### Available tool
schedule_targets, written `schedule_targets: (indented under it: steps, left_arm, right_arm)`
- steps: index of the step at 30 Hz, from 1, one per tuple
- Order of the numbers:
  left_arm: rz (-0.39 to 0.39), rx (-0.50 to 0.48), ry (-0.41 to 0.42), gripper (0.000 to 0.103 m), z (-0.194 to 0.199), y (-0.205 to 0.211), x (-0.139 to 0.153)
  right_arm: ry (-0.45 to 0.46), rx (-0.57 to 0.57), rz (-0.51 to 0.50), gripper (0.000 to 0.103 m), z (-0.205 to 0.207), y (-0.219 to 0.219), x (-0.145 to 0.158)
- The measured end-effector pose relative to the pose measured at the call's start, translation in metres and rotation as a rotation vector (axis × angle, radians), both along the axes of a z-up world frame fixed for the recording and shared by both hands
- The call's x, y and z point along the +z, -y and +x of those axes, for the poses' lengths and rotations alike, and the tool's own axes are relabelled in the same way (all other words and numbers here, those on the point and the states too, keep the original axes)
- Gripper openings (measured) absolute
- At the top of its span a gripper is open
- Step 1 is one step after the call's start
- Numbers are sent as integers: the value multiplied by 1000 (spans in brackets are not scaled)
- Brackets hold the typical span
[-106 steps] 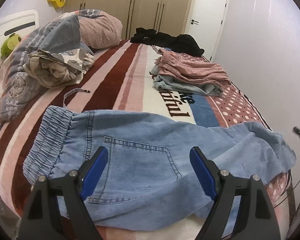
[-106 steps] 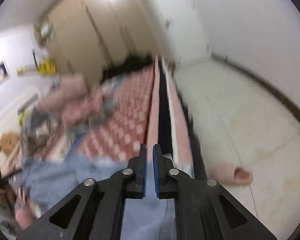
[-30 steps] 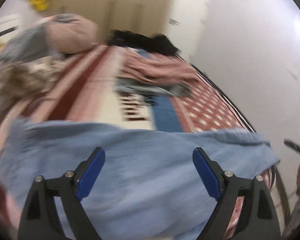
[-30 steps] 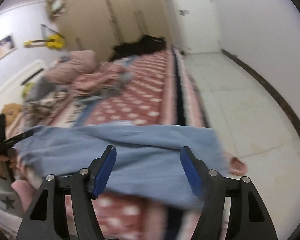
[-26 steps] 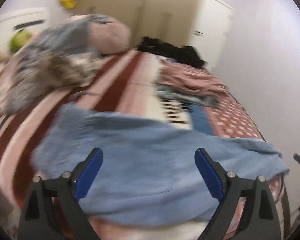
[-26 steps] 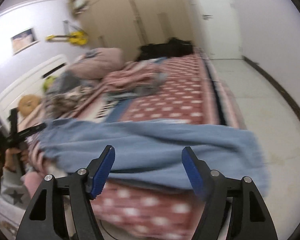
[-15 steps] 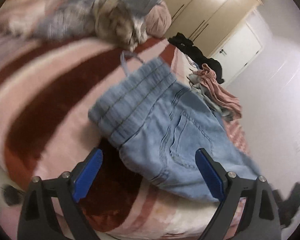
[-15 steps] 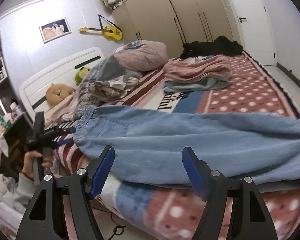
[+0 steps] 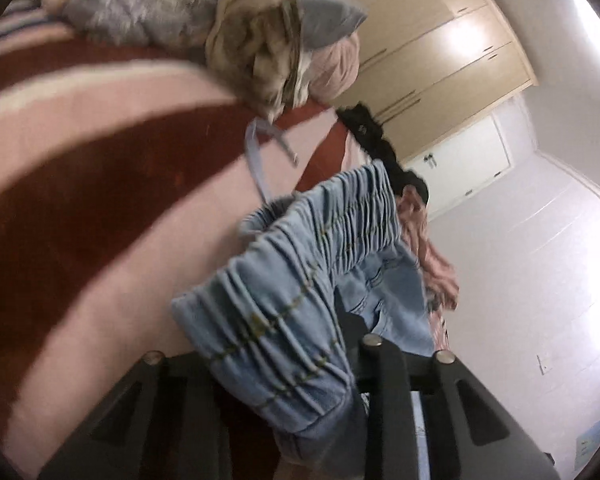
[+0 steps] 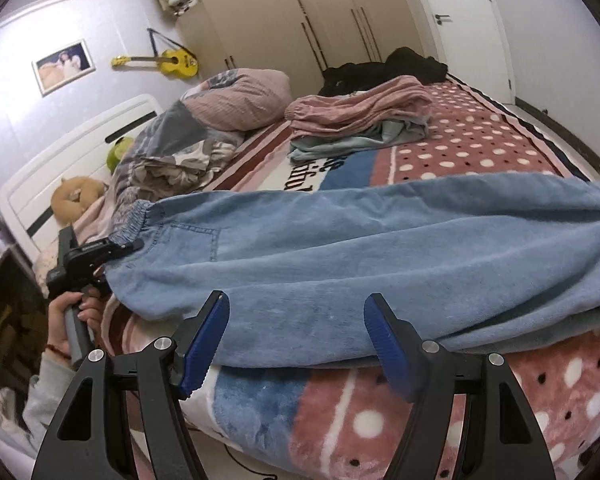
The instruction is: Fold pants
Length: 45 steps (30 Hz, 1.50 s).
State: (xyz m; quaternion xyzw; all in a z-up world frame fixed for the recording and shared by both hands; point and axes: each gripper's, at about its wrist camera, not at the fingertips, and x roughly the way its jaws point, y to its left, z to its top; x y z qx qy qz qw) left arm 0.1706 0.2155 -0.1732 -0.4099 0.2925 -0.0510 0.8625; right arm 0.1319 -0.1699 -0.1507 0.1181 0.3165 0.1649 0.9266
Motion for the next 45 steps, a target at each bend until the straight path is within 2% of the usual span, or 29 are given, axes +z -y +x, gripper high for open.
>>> schedule_targets:
  steps: [3, 8, 12, 14, 18, 23, 27, 30, 35, 38, 39, 40, 41, 42, 43, 45]
  left_arm:
    - [46, 86, 8, 20, 6, -23, 19]
    - [160, 236, -34, 19, 8, -77, 38]
    - [272, 200, 5, 19, 5, -73, 64]
    - [337, 163, 55, 19, 0, -53, 82]
    - [418, 51, 171, 19, -7, -2, 122]
    - [551, -136, 260, 19, -7, 91, 156]
    - [615, -276, 265, 19, 3, 171, 149]
    - [662, -353, 210, 19, 17, 225, 128]
    - [754, -468, 133, 20, 21, 280, 89]
    - [829, -587, 80, 29, 9, 297, 70]
    - [828, -633, 80, 42, 5, 298, 66]
    - [791, -685, 91, 68, -2, 296, 65]
    - [730, -737, 88, 78, -9, 292, 64]
    - [649, -786, 85, 83, -14, 284, 66]
    - [612, -803, 88, 83, -20, 279, 68]
    - [594, -803, 102, 83, -33, 267, 75]
  right_arm:
    - [-10, -12, 14, 66, -1, 6, -1]
    - [-26, -13, 20, 66, -3, 11, -3]
    - [-47, -13, 21, 66, 0, 10, -10]
    - [-50, -18, 42, 66, 3, 11, -12]
    - [-37, -20, 62, 66, 3, 11, -10]
    - [-19, -18, 62, 66, -3, 15, -7]
    - [-7, -22, 74, 66, -10, 23, -8]
    - [1, -23, 88, 66, -16, 31, -9]
    - [4, -18, 114, 66, -21, 43, -14]
    - [-10, -12, 117, 66, -19, 45, -19]
    - [-14, -9, 120, 66, -18, 45, -21]
    - [-15, -3, 126, 66, -17, 45, -21]
    - [-15, 7, 133, 66, -16, 44, -21]
    - [-13, 20, 143, 66, -15, 43, -20]
    - [-12, 30, 151, 66, -14, 42, -19]
    - [-6, 74, 185, 67, -10, 38, -13]
